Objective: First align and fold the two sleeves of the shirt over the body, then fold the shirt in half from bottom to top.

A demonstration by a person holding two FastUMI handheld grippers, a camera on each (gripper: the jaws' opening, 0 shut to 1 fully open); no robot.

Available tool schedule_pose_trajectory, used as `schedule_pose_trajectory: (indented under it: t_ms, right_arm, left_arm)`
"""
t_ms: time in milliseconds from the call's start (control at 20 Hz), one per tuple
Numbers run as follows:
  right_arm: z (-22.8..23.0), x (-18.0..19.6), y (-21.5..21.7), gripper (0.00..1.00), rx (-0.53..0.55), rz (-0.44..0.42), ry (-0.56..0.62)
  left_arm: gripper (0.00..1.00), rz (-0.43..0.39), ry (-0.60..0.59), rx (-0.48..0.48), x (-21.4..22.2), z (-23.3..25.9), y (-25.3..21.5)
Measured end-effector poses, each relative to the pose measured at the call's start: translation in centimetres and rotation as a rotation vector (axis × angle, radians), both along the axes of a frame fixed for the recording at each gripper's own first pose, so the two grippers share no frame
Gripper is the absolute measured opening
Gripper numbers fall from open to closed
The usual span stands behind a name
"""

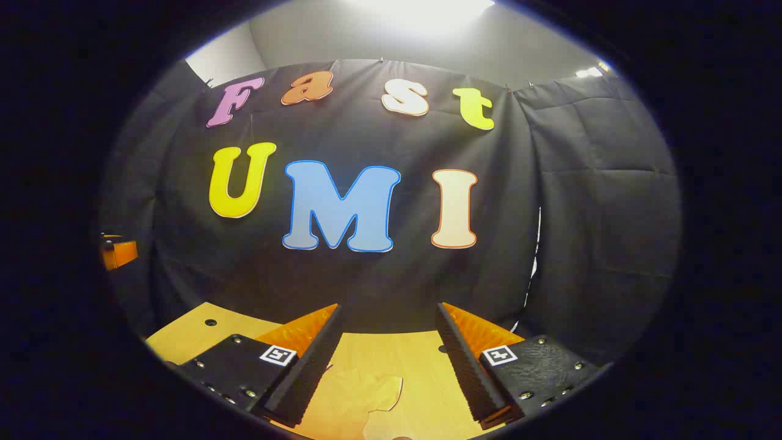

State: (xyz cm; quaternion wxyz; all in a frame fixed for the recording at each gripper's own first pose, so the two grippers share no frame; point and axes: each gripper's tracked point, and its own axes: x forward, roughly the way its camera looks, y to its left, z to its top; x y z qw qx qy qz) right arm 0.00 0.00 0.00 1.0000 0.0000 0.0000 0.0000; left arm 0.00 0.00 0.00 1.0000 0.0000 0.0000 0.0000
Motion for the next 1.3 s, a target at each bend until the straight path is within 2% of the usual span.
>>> schedule_pose_trajectory:
  t_ms: [450,750,950,1300]
  right_arm:
    - [-0.8,0.1,0.3,0.95,0.02,0.009,0.031]
    - [-4.0,1.1,-0.2,0.95,0.035,0.004,0.11]
    - [-8.1,2.8,-0.3,0.95,0.019,0.007,0.214]
    - [-19.6,6.2,-0.2,0.95,0.027,0.044,0.459]
  left_arm:
    - [0.96,-0.034,0.018,0.059,0.4,-0.8,-3.1]
    - [0.96,-0.045,0.02,0.076,0.4,-0.9,-4.3]
    - [0.96,-0.055,0.023,0.08,0.4,-0.7,-5.0]
    - [0.96,-0.046,0.029,0.083,0.5,-1.1,-5.4]
